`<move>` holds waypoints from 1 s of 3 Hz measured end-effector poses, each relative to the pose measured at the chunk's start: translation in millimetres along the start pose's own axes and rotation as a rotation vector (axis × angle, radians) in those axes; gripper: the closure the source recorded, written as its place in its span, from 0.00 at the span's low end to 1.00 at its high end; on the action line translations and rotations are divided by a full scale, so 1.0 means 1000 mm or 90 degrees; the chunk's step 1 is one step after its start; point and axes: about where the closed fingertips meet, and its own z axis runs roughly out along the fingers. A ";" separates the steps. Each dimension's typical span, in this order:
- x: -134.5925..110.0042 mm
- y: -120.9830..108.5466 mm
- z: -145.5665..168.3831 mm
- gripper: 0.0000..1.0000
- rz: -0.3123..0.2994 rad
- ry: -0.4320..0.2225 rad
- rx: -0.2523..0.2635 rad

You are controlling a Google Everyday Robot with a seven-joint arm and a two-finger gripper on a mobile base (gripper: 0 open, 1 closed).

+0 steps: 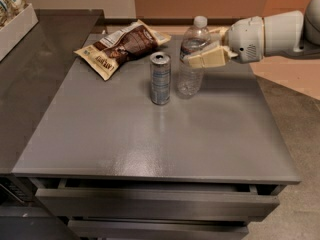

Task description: Move water bottle near redbull can

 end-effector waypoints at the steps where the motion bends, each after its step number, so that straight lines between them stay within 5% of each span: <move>1: 0.005 0.011 0.010 1.00 0.012 0.009 -0.029; 3: 0.019 0.019 0.021 0.59 0.015 0.044 -0.044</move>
Offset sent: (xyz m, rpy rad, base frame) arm -0.0170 0.0178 -0.0277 -0.0839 0.0751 0.0590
